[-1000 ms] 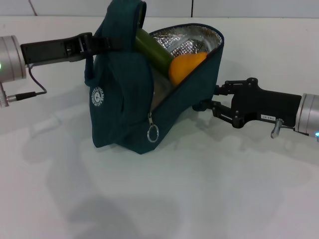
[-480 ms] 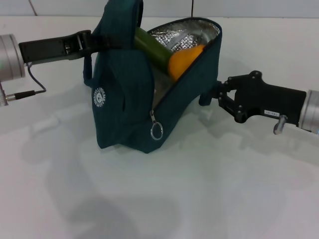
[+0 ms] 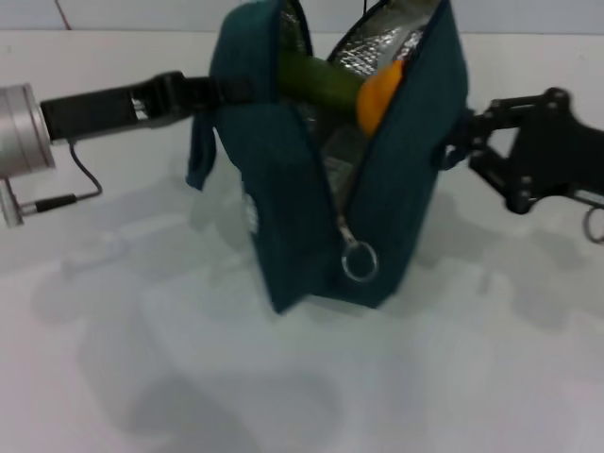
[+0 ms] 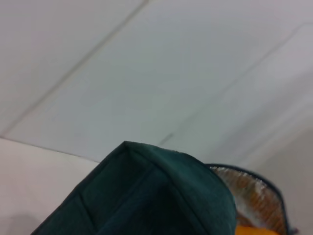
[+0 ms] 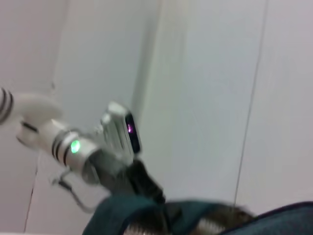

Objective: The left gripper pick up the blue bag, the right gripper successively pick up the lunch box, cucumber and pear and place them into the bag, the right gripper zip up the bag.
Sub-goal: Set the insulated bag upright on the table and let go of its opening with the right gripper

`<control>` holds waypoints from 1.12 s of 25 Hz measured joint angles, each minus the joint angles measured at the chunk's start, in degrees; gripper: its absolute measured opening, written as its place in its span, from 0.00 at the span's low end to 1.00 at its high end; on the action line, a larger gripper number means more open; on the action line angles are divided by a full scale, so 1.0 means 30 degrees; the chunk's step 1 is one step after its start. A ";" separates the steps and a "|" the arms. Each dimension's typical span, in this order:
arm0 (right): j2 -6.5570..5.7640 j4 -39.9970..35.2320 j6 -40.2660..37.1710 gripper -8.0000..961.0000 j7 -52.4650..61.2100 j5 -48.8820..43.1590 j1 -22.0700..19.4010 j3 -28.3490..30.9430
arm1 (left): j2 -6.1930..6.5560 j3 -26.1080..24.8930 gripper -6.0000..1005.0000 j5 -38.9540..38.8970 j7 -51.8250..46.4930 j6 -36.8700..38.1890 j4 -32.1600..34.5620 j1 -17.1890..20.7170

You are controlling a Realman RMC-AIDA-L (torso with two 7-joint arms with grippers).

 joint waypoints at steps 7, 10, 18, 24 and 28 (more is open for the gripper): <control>-0.0199 -0.1567 -0.3259 0.09 0.1800 -0.2005 -0.1047 0.3363 | -0.0092 0.1444 0.13 -0.0401 0.1282 -0.0005 -0.3080 -0.0836; -0.0210 -0.1618 -0.3897 0.08 0.2210 -0.3306 -0.1097 0.4433 | -0.0118 0.2601 0.13 -0.1001 0.2038 -0.0582 -0.4485 -0.1296; -0.0453 -0.1377 -0.3930 0.08 0.2497 -0.5613 -0.0917 0.5060 | -0.0181 0.3526 0.13 -0.1536 0.2888 -0.2673 -0.5442 -0.1901; -0.0304 -0.0770 -0.3442 0.08 0.2428 -0.6062 -0.0202 0.5084 | -0.0121 0.3583 0.13 -0.2396 0.3785 -0.3368 -0.5462 -0.1654; -0.0282 -0.0437 -0.3336 0.08 0.2454 -0.6591 0.0295 0.5082 | -0.0110 0.3597 0.13 -0.2400 0.3788 -0.3327 -0.5492 -0.1264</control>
